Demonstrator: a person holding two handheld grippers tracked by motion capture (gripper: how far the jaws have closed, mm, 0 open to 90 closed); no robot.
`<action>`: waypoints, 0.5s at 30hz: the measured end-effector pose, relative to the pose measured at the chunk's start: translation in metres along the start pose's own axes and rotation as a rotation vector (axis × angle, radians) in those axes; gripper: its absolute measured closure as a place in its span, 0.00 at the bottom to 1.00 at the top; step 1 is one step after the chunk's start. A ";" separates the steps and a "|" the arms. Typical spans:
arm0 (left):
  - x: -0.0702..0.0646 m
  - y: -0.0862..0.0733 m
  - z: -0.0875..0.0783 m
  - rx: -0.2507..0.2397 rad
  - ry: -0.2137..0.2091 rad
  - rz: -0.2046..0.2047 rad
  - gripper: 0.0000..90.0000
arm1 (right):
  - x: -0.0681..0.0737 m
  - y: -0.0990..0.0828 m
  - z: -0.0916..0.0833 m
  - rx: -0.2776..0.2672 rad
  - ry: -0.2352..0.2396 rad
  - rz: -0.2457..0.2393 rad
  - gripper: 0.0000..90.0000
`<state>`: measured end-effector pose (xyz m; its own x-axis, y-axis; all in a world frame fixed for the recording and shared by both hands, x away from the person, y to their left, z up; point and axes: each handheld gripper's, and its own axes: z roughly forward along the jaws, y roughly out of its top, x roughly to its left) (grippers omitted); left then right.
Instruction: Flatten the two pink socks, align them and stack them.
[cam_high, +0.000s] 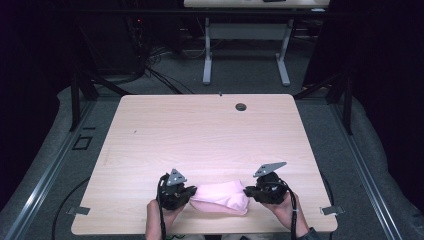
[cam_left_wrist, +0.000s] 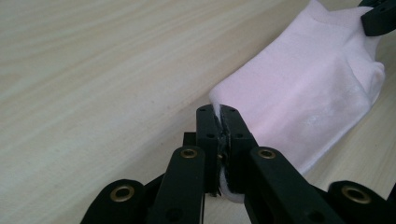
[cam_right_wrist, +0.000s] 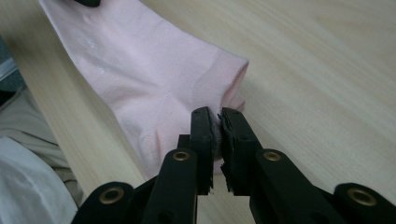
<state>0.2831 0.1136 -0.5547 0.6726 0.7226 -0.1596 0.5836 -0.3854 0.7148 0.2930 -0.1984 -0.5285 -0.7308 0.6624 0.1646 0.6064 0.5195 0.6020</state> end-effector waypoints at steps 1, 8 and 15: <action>0.000 -0.001 0.001 0.008 0.001 0.001 0.97 | 0.000 -0.003 0.004 0.010 -0.011 0.006 0.93; -0.005 -0.007 0.007 0.032 0.014 0.018 0.92 | -0.003 -0.010 0.011 0.053 -0.012 0.016 0.91; -0.001 -0.008 0.001 0.004 0.089 0.022 0.58 | -0.007 -0.015 0.013 0.038 -0.014 0.029 0.66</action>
<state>0.2779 0.1154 -0.5604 0.6426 0.7618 -0.0827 0.5710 -0.4041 0.7146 0.2932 -0.2039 -0.5487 -0.7082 0.6850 0.1708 0.6394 0.5198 0.5666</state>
